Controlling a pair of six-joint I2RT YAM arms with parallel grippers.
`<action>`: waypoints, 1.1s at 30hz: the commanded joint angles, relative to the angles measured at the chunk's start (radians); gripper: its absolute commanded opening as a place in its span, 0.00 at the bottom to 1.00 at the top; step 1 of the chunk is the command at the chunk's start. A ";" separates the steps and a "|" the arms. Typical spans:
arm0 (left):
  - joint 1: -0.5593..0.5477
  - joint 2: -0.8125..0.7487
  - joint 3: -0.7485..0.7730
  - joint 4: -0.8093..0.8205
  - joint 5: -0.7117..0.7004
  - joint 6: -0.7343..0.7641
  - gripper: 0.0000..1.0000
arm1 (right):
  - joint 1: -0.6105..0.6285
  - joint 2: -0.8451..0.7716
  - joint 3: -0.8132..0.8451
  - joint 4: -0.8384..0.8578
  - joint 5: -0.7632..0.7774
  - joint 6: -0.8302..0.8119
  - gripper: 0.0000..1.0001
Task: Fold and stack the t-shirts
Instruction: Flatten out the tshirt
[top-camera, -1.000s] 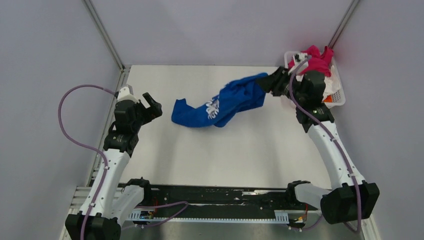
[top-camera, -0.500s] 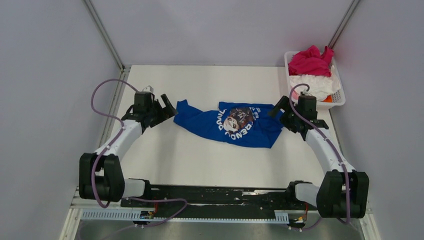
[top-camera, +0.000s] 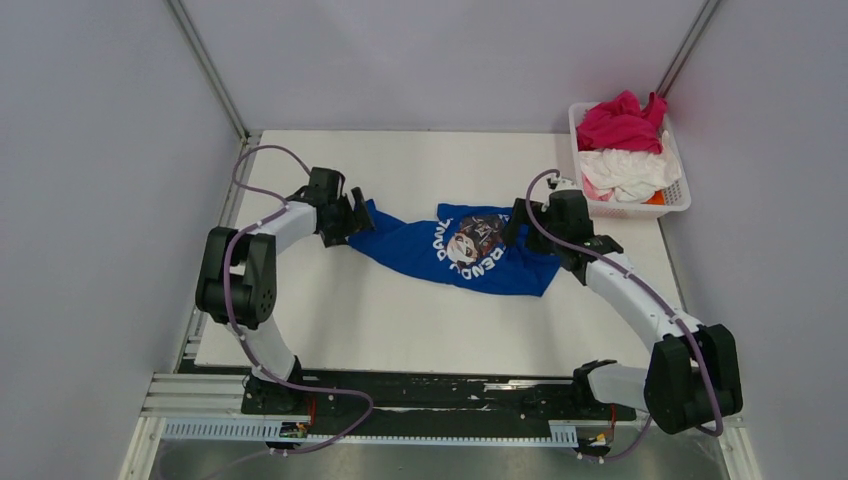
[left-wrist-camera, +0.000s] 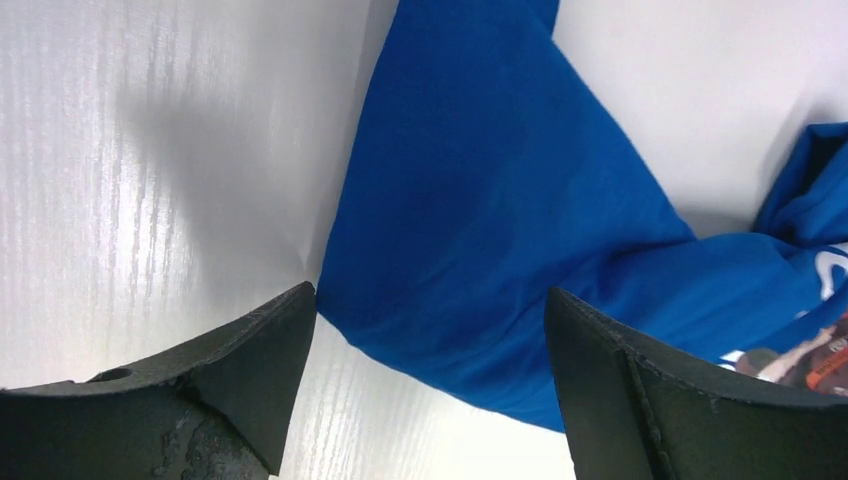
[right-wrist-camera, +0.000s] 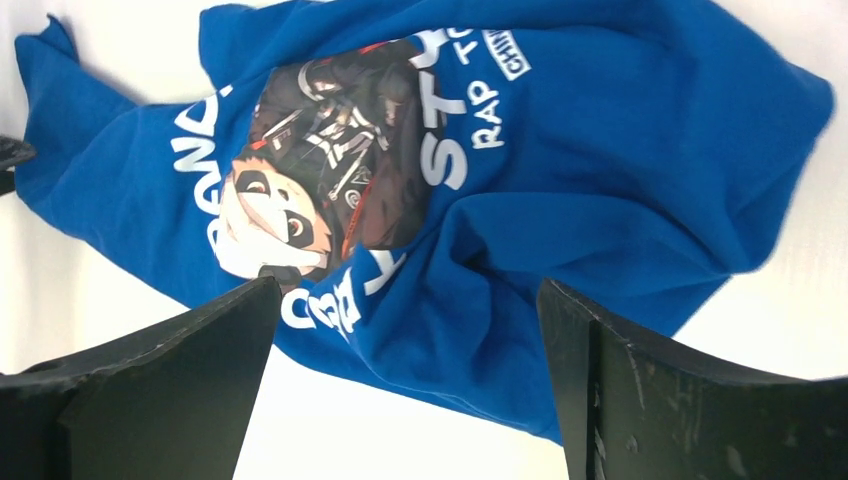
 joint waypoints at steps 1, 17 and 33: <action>-0.036 0.061 0.086 -0.084 -0.070 0.004 0.90 | 0.044 0.019 0.026 0.057 0.034 -0.038 1.00; -0.097 0.079 0.101 -0.136 -0.072 0.026 0.00 | 0.118 -0.036 -0.080 0.065 0.018 -0.037 0.87; -0.113 -0.257 -0.062 -0.072 -0.017 0.028 0.00 | 0.191 0.020 -0.141 0.135 0.183 0.035 0.05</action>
